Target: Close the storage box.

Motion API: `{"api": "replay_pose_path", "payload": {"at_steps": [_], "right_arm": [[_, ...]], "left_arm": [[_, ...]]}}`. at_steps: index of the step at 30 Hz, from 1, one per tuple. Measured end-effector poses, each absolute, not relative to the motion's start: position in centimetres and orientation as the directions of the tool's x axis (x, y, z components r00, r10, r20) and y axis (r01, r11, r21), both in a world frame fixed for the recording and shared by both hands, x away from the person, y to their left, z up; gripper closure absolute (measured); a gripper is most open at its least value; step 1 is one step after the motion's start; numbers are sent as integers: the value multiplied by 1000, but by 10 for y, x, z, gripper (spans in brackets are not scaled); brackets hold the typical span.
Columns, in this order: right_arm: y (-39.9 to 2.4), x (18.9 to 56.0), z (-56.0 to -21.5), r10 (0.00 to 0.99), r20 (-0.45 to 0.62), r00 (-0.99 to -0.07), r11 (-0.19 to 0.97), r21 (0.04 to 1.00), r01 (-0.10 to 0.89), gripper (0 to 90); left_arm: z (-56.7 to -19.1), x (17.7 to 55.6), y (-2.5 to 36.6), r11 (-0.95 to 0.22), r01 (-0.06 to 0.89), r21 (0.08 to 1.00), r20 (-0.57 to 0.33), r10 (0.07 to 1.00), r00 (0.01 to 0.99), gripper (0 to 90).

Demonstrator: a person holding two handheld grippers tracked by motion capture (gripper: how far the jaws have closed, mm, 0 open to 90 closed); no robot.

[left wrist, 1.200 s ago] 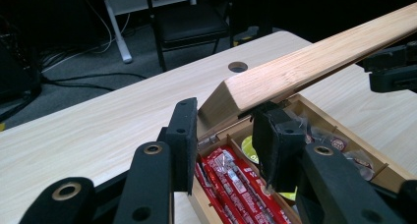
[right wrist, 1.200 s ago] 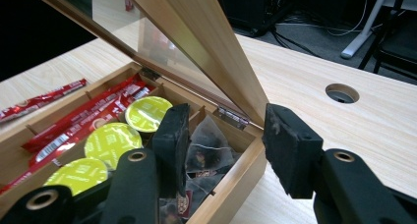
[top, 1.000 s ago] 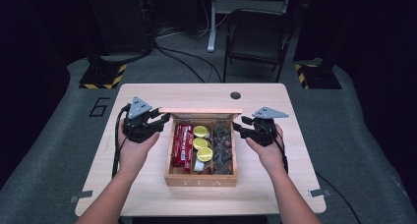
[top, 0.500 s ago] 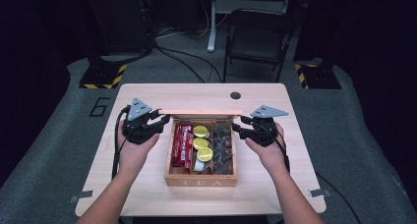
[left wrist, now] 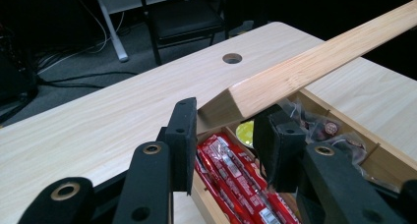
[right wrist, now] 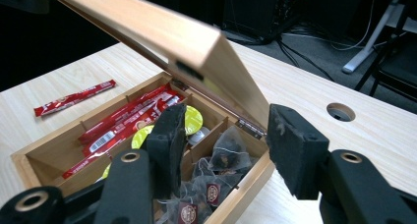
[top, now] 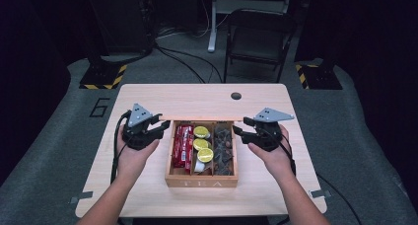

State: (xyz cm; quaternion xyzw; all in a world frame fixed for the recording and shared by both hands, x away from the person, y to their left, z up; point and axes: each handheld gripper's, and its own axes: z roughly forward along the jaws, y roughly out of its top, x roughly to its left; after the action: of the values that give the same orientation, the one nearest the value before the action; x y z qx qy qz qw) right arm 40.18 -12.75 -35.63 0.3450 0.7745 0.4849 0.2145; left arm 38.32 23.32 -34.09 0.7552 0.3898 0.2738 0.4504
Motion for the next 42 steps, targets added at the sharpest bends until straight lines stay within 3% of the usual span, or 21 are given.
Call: {"api": "replay_pose_path", "payload": {"at_steps": [9, 21, 42], "right_arm": [[-123, 393, -355, 719, -29, -694, 322, 899, 297, 479], [-128, 380, -360, 702, -74, -708, 352, 900, 256, 564], [-132, 361, -386, 686, -42, -726, 354, 892, 282, 547]], "left_arm": [[-348, 375, 235, -300, 346, 889, 59, 824, 563, 614], [-357, 364, 236, -325, 353, 877, 67, 811, 581, 608], [-383, 345, 240, -351, 348, 869, 72, 787, 613, 570]]}}
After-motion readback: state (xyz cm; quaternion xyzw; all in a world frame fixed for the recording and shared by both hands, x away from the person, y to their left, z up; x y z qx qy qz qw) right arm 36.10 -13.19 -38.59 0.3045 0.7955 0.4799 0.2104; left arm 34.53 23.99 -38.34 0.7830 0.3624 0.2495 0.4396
